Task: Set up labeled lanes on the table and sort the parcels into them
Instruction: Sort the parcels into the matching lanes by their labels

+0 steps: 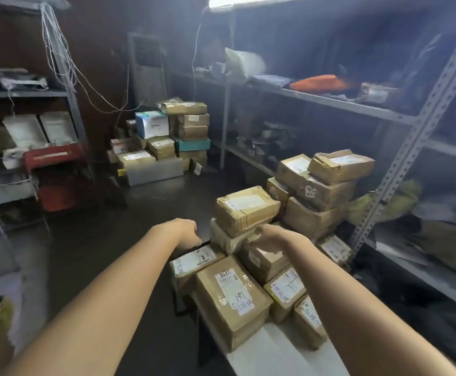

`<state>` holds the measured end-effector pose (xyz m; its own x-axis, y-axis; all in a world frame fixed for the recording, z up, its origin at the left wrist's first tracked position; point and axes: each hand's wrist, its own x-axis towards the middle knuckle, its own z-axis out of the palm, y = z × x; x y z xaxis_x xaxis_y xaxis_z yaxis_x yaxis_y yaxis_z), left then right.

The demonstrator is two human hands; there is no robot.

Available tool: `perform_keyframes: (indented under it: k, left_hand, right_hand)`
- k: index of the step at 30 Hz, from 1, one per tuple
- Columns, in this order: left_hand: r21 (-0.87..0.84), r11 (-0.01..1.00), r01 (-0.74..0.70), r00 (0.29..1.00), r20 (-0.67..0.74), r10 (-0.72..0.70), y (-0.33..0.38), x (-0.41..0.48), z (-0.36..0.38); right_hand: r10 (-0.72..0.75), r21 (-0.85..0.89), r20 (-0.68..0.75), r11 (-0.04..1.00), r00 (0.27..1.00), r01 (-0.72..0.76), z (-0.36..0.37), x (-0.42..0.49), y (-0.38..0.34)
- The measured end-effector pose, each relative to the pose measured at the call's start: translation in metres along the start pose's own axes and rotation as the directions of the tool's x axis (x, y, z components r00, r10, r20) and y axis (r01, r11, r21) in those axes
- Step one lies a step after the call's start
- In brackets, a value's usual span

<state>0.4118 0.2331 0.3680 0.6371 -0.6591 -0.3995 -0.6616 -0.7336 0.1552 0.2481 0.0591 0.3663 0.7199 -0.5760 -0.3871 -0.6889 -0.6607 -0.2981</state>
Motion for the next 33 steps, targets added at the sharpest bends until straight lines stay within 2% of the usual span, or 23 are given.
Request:
perform_keyframes:
  k: [7,10,16,23,27,30,33]
  left_hand:
    - [0.026,0.987,-0.156,0.986,-0.052,0.158,0.012,0.103,-0.039]
    - [0.005,0.976,-0.219,0.973,-0.073,0.219,0.030,0.145,-0.045]
    - [0.001,0.967,-0.257,0.962,-0.098,0.255,0.058,0.218,-0.046]
    - [-0.065,0.947,-0.315,0.949,-0.037,0.313,0.070,0.295,-0.046]
    - [-0.148,0.924,-0.353,0.933,0.011,0.359,0.073,0.332,-0.039]
    - [-0.242,0.893,-0.379,0.905,0.108,0.413,0.073,0.353,-0.038]
    - [-0.304,0.852,-0.426,0.857,0.167,0.488,0.073,0.367,-0.039]
  right_hand:
    - [0.147,0.074,-0.074,0.987,0.986,-0.141,-0.002,0.109,0.031]
    - [0.201,0.133,-0.119,0.974,0.972,-0.185,-0.013,0.114,0.023]
    - [0.327,0.352,-0.186,0.903,0.927,-0.248,-0.017,0.170,0.039]
    - [0.472,0.614,-0.158,0.735,0.867,-0.287,-0.001,0.221,0.037]
    - [0.603,0.744,-0.153,0.592,0.783,-0.310,0.010,0.242,0.033]
    - [0.678,0.843,-0.123,0.456,0.725,-0.284,0.017,0.248,0.024]
    - [0.698,0.921,-0.101,0.335,0.709,-0.198,0.027,0.252,0.014]
